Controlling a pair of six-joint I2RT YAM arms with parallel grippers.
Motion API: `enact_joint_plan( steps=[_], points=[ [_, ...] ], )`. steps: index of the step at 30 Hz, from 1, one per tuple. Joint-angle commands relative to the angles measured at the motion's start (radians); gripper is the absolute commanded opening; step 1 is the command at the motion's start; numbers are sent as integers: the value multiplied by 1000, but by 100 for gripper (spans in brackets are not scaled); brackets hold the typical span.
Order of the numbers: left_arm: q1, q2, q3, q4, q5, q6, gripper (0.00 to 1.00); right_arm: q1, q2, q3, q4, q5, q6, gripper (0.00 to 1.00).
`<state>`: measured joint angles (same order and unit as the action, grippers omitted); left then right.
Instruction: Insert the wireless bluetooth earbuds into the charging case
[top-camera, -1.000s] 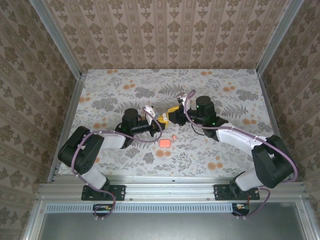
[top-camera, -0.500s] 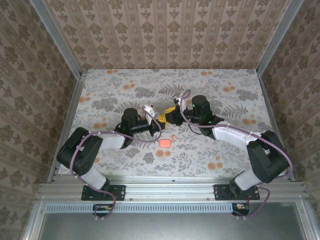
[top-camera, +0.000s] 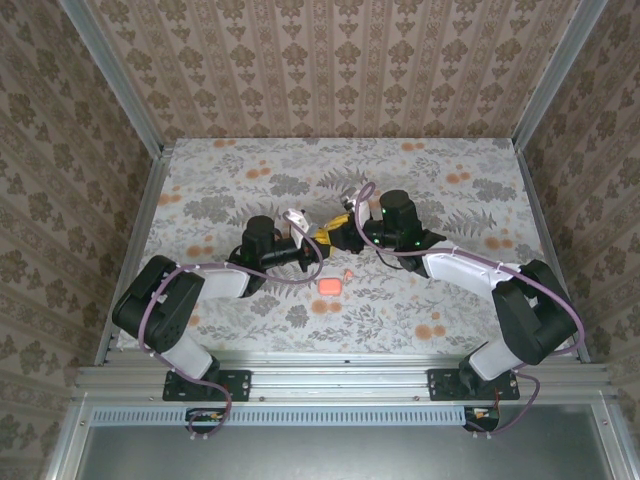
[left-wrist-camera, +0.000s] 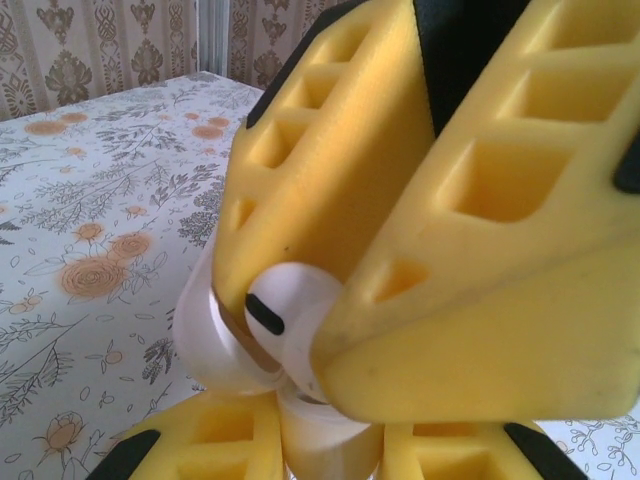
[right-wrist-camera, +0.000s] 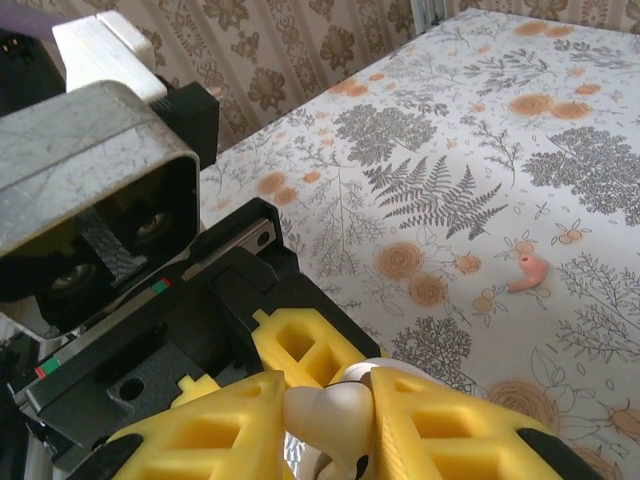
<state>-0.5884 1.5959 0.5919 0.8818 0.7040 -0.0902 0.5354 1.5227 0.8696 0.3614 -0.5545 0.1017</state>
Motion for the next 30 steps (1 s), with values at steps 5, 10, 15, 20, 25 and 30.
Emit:
enact_joint_plan(
  steps=[5, 10, 15, 20, 25, 30],
  points=[
    [-5, -38, 32, 50, 27, -18, 9, 11, 6, 20, -68, -42, -57, 27],
    [-5, -42, 33, 50, 28, -16, 9, 11, 17, 26, -73, -54, -56, 29],
    [-5, -47, 32, 42, 31, -13, 10, 11, 19, 35, -79, -40, -42, 35],
    [-5, -52, 31, 35, 29, -8, 10, 10, 7, 40, -77, -16, -24, 41],
    [-5, -54, 22, 20, 9, 3, 9, 10, -28, 47, -82, -4, 4, 46],
    [-5, -58, 8, 13, -39, 21, 10, 10, -98, 44, -115, 31, 22, 53]
  ],
)
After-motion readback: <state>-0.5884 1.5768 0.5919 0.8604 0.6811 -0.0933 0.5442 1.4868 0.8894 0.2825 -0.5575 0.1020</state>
